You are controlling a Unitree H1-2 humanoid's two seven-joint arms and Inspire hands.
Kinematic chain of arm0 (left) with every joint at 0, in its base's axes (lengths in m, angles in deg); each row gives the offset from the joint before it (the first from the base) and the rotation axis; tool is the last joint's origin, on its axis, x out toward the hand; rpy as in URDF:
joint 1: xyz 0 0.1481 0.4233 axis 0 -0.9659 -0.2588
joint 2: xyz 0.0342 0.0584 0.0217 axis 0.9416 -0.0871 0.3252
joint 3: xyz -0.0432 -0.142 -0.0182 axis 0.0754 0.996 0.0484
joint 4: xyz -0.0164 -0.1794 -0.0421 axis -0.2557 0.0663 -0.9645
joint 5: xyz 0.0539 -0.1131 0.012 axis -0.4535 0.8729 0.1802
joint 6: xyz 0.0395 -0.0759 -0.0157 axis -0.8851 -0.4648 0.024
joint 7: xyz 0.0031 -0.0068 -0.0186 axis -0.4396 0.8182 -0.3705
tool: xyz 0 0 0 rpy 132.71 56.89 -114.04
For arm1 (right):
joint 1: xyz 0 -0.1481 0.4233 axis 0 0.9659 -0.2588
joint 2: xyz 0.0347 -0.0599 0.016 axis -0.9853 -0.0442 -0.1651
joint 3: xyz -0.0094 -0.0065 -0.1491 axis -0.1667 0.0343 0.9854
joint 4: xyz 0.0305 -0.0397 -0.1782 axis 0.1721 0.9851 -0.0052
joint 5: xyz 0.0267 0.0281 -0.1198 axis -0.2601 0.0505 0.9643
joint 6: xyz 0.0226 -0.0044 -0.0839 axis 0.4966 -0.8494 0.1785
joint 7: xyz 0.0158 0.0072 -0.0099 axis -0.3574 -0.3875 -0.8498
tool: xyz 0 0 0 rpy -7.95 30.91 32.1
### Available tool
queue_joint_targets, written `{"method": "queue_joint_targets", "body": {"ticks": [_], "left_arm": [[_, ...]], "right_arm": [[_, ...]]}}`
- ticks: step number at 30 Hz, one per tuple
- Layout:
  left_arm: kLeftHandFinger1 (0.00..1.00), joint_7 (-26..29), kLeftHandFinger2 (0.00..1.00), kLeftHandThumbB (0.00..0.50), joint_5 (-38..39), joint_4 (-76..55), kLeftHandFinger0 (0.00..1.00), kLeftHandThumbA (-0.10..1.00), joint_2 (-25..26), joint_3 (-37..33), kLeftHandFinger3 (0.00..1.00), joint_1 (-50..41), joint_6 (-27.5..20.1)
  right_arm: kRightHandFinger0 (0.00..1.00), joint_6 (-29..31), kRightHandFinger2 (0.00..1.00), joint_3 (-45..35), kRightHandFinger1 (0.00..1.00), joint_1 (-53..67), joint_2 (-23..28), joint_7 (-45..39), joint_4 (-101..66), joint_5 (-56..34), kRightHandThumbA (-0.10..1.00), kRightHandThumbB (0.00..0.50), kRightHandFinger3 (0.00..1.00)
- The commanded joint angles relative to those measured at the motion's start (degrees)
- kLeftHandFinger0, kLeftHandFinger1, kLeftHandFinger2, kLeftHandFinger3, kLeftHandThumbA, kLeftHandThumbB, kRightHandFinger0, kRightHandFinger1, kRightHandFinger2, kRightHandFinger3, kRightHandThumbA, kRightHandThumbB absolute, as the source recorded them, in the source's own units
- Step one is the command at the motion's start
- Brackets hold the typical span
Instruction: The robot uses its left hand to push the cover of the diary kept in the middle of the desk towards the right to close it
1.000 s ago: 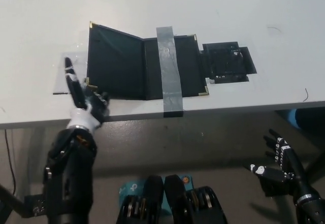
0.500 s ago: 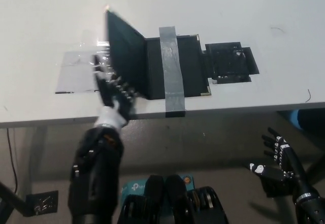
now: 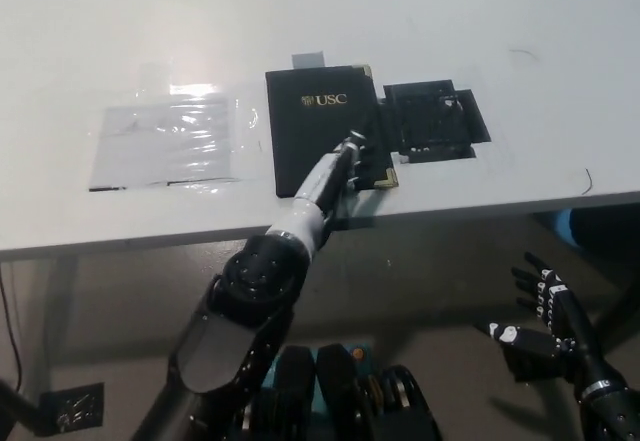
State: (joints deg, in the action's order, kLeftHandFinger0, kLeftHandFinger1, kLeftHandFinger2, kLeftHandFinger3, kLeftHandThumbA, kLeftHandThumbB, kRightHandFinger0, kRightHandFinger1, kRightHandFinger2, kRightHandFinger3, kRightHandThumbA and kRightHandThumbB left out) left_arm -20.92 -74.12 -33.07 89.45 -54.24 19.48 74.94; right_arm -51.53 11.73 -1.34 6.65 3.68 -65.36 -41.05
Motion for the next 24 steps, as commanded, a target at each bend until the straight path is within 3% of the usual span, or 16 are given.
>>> {"method": "queue_joint_targets", "body": {"ticks": [1,4,9,12,15,19,21,22,24], "left_arm": [[1.00,-4.30,1.00,0.372,-13.58,2.92,1.00,1.00,3.98,-8.96,1.00,3.45,-1.14],[1.00,-5.28,1.00,0.351,-15.70,2.82,1.00,1.00,5.94,-12.44,1.00,3.73,1.28],[1.00,-5.80,1.00,0.254,-16.97,1.58,1.00,1.00,8.98,-13.66,1.00,2.02,3.01],[1.00,-6.65,1.00,0.293,-18.70,1.33,1.00,1.00,10.41,-14.18,1.00,1.99,3.83],[1.00,-7.21,1.00,0.290,-19.02,1.20,1.00,1.00,10.82,-13.23,1.00,1.51,3.05],[1.00,-7.86,1.00,0.246,-19.92,-0.63,1.00,1.00,11.06,-12.23,1.00,0.99,3.42],[1.00,-8.16,1.00,0.252,-20.29,-1.89,1.00,1.00,11.20,-11.64,1.00,0.59,3.28],[1.00,-8.43,1.00,0.284,-19.99,-3.41,1.00,1.00,11.45,-10.87,1.00,0.28,2.50],[1.00,-9.15,1.00,0.280,-19.77,-5.98,1.00,1.00,11.34,-9.61,1.00,-0.25,2.21]], "right_arm": [[0.87,0.00,0.91,0.53,0.93,-1.37,0.82,-0.84,-2.04,0.69,1.00,0.484,1.00],[0.87,0.22,0.92,1.05,0.93,-1.31,1.11,-0.80,-2.31,1.36,1.00,0.481,1.00],[0.88,0.81,0.92,1.18,0.94,-1.06,0.40,-0.98,-1.58,0.58,1.00,0.484,1.00],[0.87,0.60,0.92,1.02,0.93,-0.88,0.52,-1.02,-1.65,0.33,1.00,0.488,1.00],[0.87,0.83,0.91,0.89,0.94,-0.73,0.42,-0.74,-1.16,0.45,1.00,0.496,1.00],[0.86,0.45,0.91,0.82,0.92,-0.42,0.28,-0.38,-1.35,0.76,1.00,0.500,1.00],[0.85,0.58,0.89,0.73,0.91,-0.33,0.22,-0.43,-1.32,0.63,1.00,0.500,1.00],[0.84,0.42,0.90,0.74,0.92,-0.30,0.21,-0.38,-1.40,0.70,1.00,0.500,1.00],[0.86,0.20,0.91,0.66,0.93,0.10,0.45,-0.48,-1.82,0.68,1.00,0.500,1.00]]}}
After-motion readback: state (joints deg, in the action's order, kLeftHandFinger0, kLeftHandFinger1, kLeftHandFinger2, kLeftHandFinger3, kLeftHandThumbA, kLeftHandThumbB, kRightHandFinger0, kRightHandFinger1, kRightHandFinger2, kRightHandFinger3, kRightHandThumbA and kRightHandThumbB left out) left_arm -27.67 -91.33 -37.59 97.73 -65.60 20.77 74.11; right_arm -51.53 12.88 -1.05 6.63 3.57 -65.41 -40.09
